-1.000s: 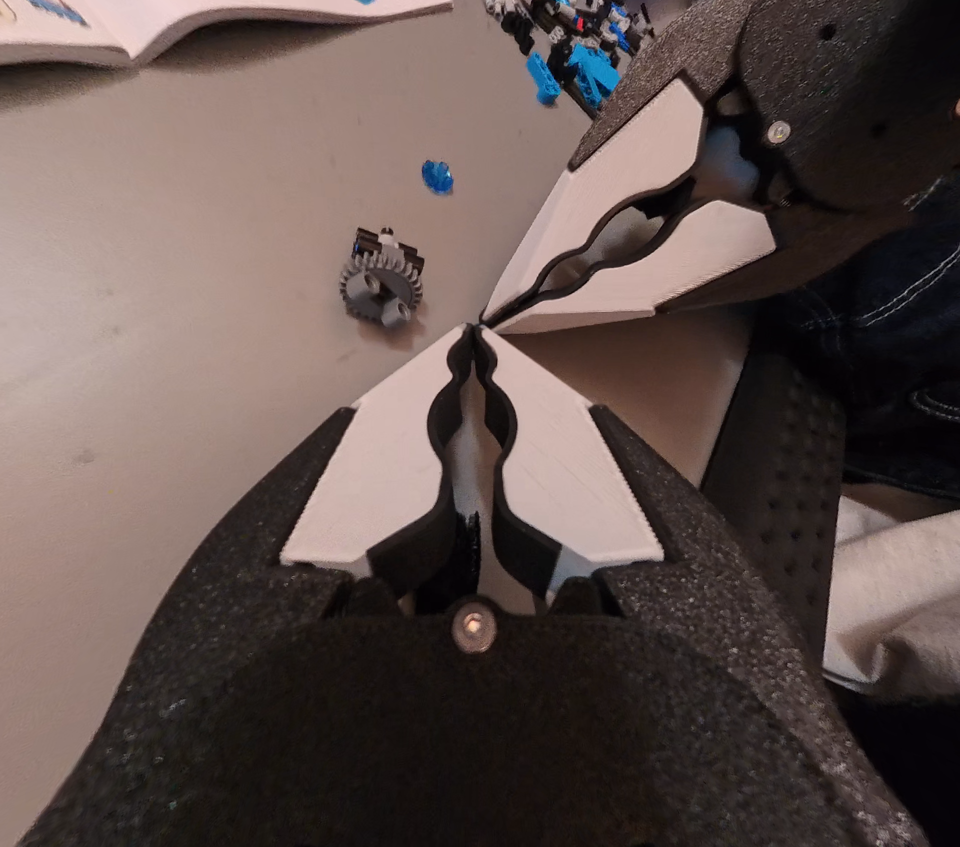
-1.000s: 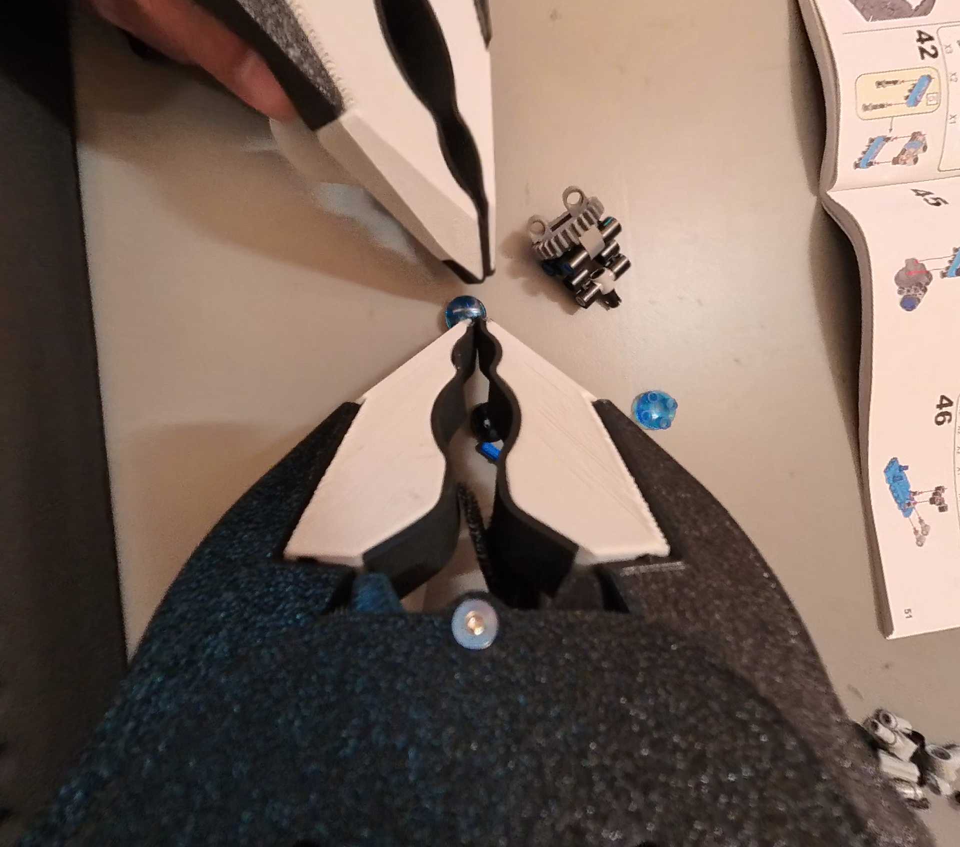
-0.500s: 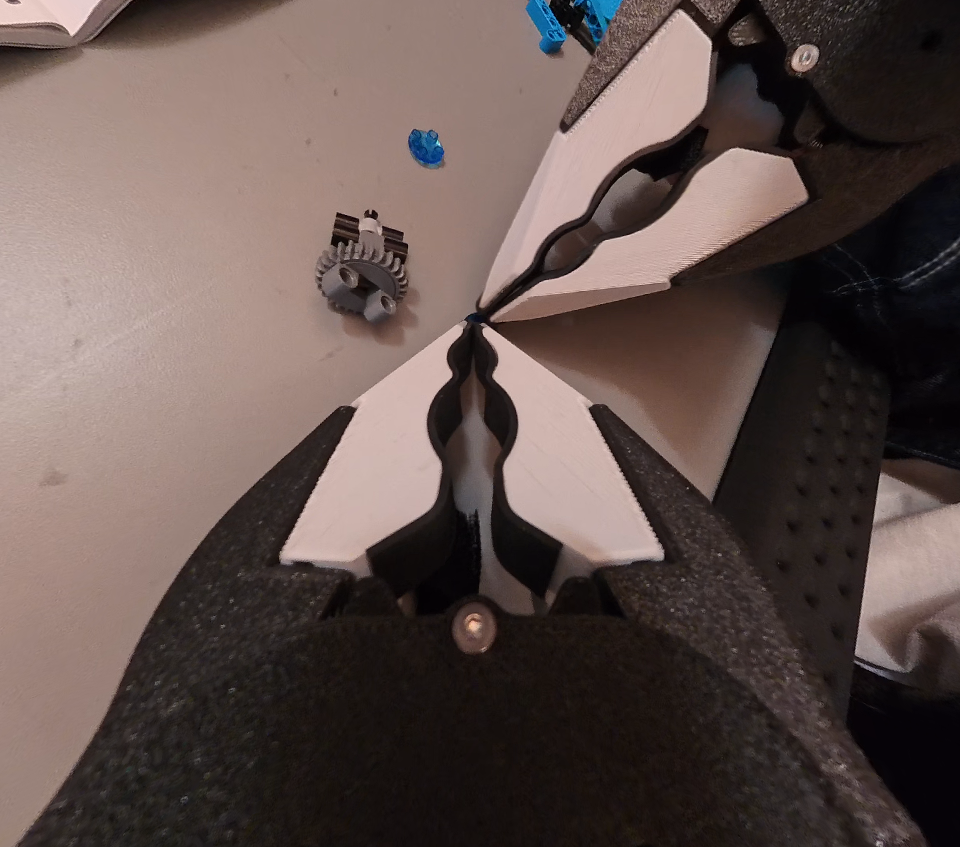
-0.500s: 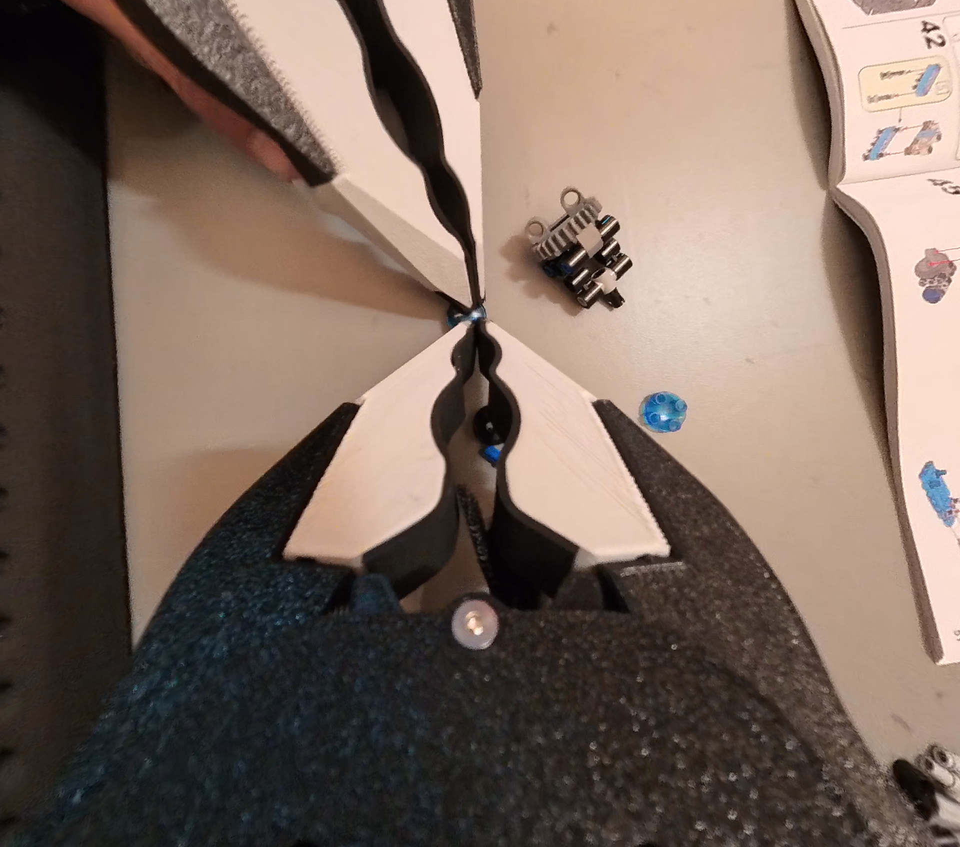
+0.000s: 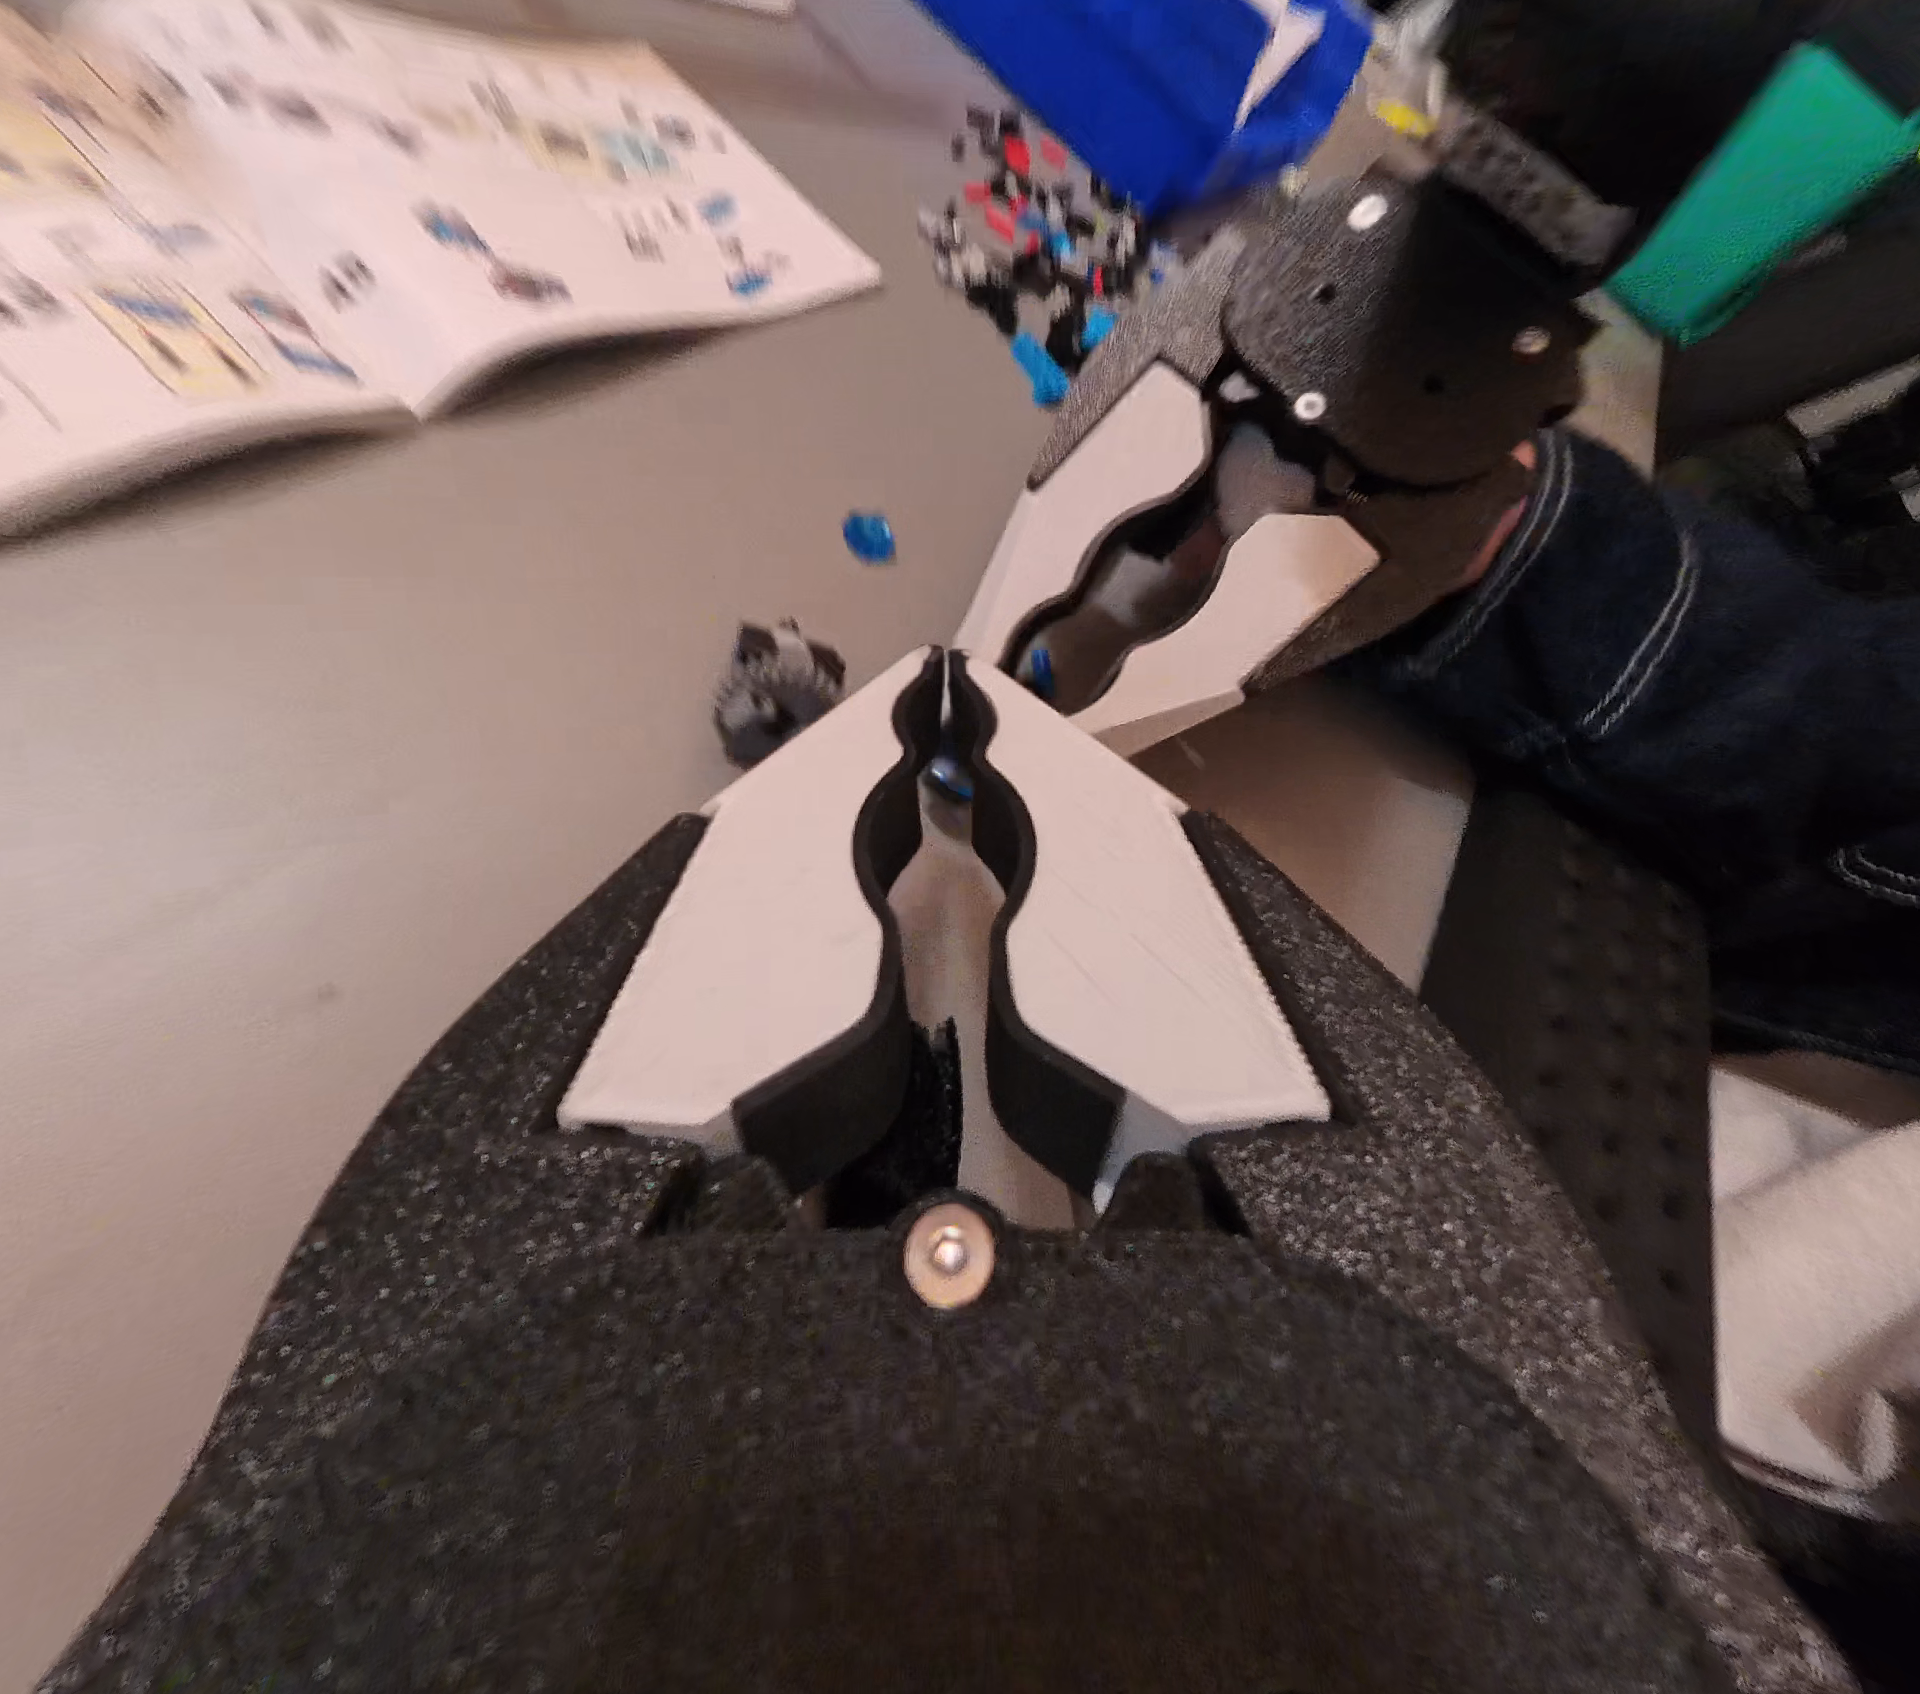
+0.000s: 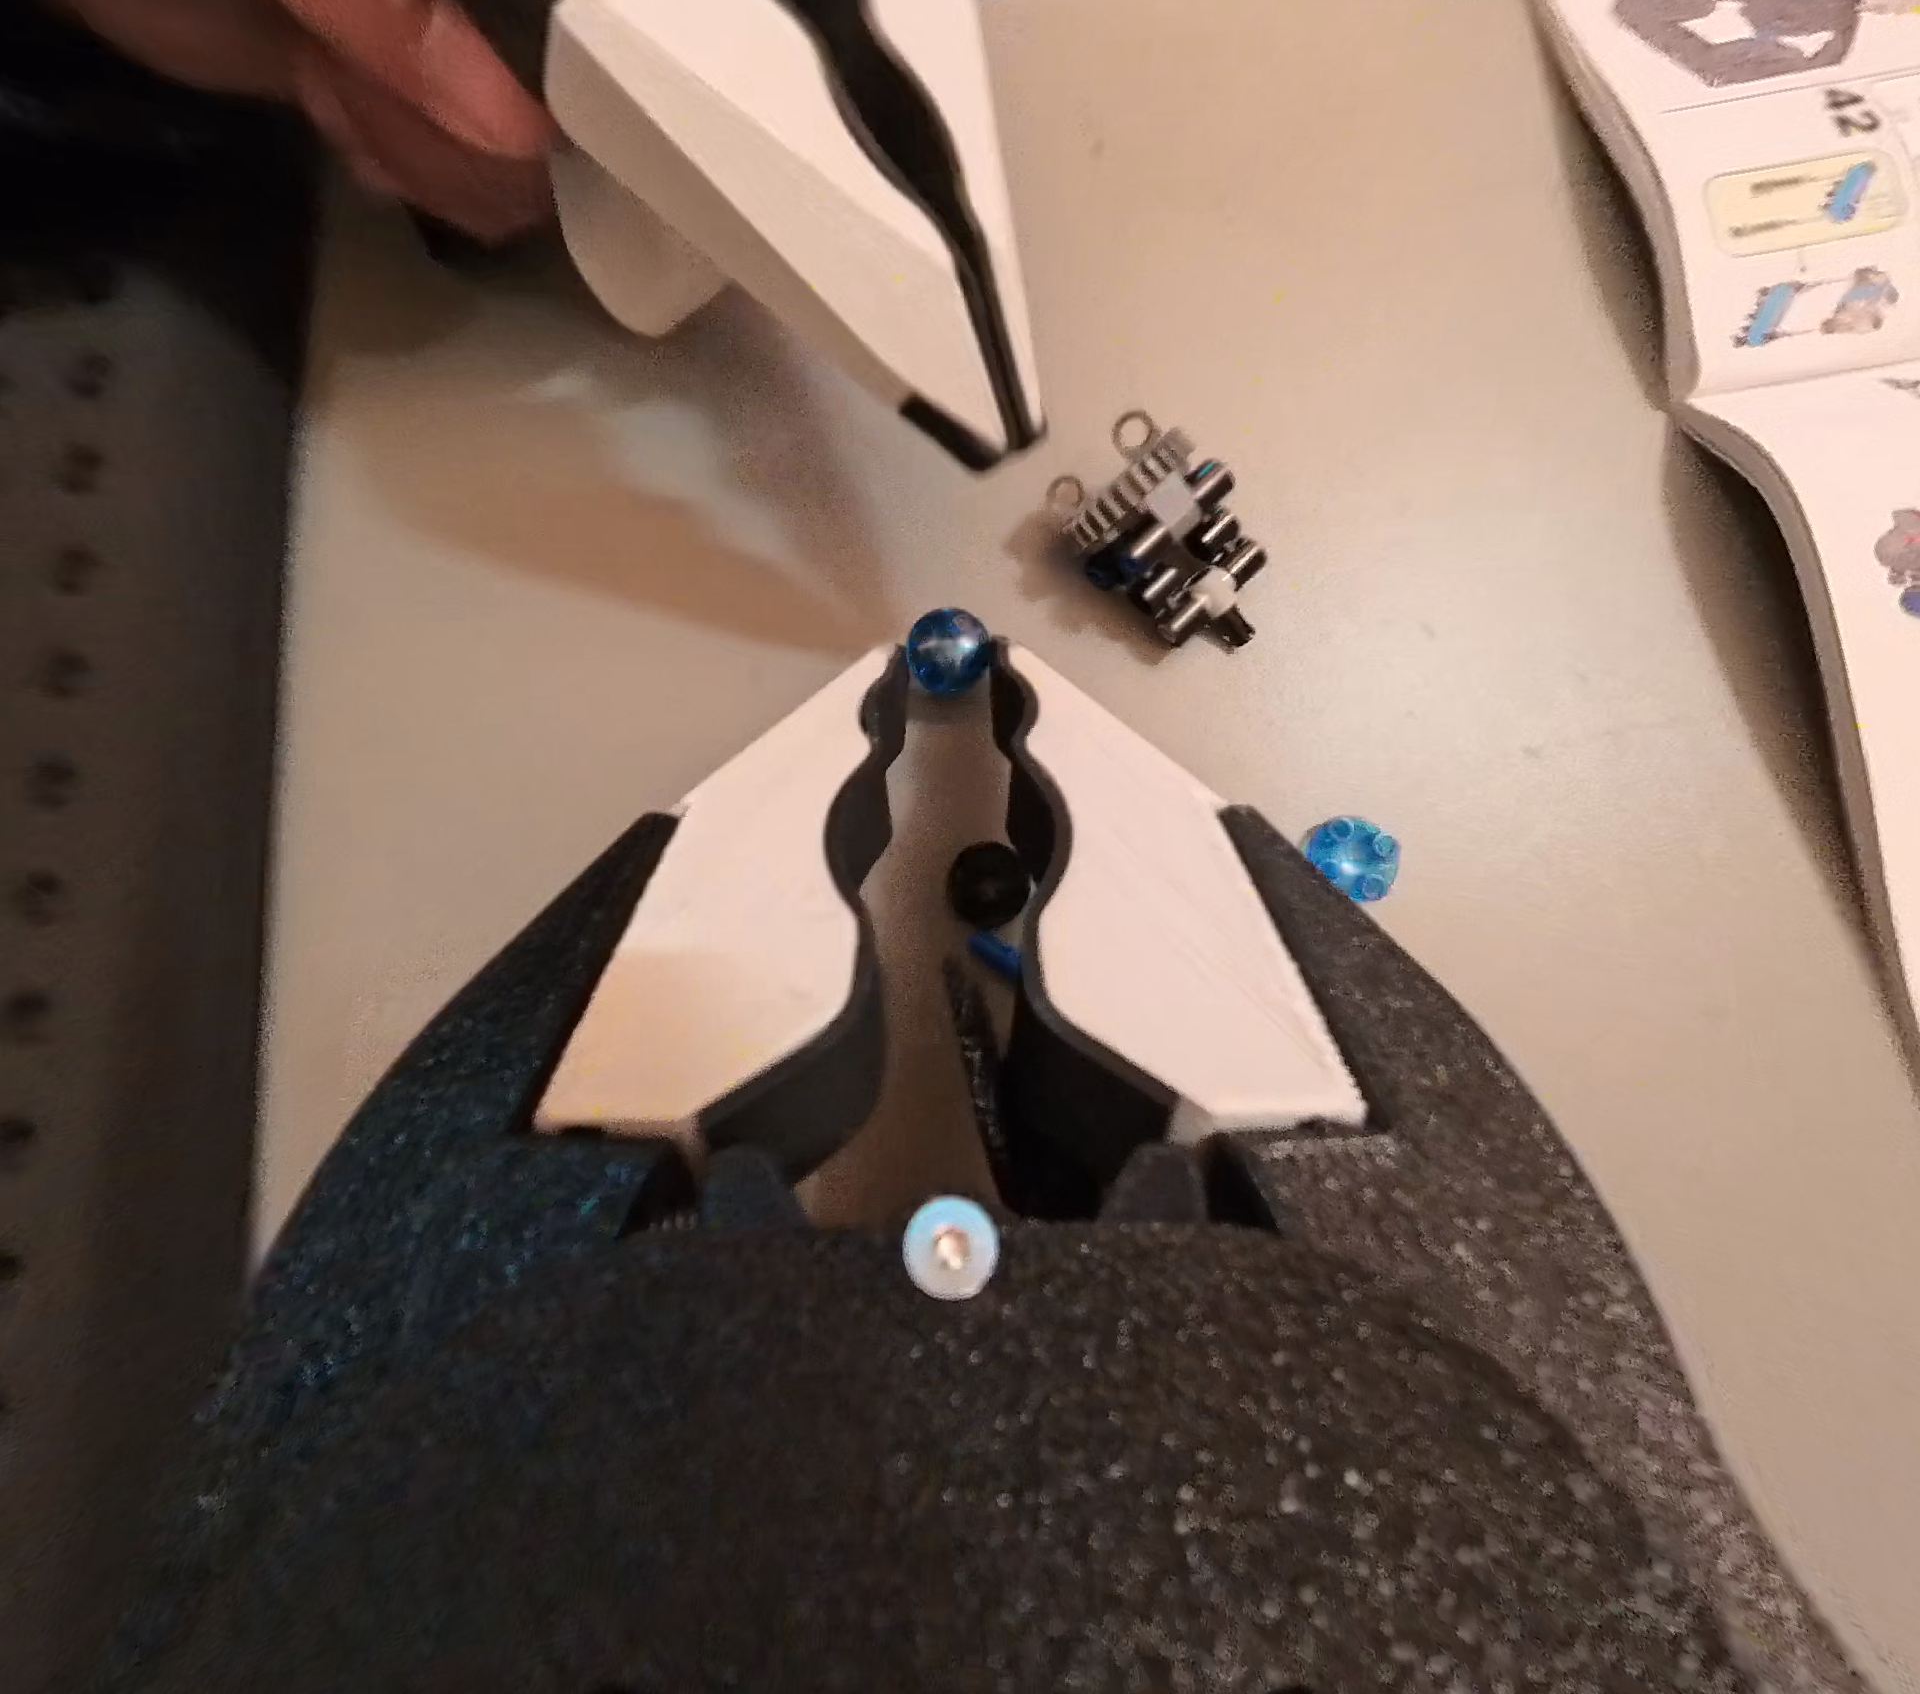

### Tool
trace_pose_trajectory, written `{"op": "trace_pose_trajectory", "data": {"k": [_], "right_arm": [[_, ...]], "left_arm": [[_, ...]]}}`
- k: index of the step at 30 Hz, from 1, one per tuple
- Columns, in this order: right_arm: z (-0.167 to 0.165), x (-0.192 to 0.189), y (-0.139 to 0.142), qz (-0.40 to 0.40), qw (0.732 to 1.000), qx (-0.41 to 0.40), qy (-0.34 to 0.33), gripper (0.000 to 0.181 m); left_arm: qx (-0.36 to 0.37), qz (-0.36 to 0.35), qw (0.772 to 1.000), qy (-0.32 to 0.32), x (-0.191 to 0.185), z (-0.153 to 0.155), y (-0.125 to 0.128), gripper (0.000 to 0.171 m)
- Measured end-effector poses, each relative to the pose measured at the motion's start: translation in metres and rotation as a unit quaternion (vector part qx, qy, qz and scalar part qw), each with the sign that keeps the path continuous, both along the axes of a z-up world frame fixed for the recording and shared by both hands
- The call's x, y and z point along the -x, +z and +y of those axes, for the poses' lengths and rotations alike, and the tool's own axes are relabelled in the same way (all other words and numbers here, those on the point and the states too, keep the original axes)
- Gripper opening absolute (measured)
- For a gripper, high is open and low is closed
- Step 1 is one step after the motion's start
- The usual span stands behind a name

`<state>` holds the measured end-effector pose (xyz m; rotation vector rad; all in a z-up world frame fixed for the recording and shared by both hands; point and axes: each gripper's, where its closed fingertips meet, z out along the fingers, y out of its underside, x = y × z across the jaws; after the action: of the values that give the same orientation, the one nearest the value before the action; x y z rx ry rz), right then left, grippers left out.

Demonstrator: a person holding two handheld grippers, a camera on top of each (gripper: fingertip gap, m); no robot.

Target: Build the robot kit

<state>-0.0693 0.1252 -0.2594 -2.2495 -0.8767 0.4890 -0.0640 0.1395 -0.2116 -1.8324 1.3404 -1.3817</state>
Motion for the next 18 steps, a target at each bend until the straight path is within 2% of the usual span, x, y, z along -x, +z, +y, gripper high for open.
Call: {"op": "trace_pose_trajectory", "data": {"k": [2,3,5,7,10,13,18], "right_arm": [[0.004,0.001,0.030,0.143,0.989,0.020,-0.029,0.015],[0.006,0.003,0.054,0.246,0.968,0.034,-0.036,0.015],[0.009,0.000,0.094,0.419,0.905,0.065,-0.044,0.015],[0.008,-0.002,0.116,0.521,0.848,0.094,-0.036,0.015],[0.006,0.000,0.136,0.587,0.803,0.102,-0.017,0.015],[0.002,0.006,0.148,0.616,0.780,0.108,0.006,0.015],[0.001,0.015,0.140,0.583,0.806,0.106,0.003,0.015]], "left_arm": [[-0.029,-0.052,0.998,0.026,0.003,0.011,0.022,0.003],[-0.048,-0.073,0.995,0.039,0.006,0.015,0.031,0.005],[-0.102,-0.123,0.986,0.051,0.008,0.016,0.054,0.015],[-0.180,-0.152,0.970,0.066,0.011,0.013,0.070,0.017],[-0.300,-0.184,0.932,0.082,0.016,0.001,0.090,0.017],[-0.362,-0.184,0.910,0.085,0.016,-0.008,0.095,0.008],[-0.357,-0.176,0.915,0.074,0.014,-0.010,0.090,0.004]]}}
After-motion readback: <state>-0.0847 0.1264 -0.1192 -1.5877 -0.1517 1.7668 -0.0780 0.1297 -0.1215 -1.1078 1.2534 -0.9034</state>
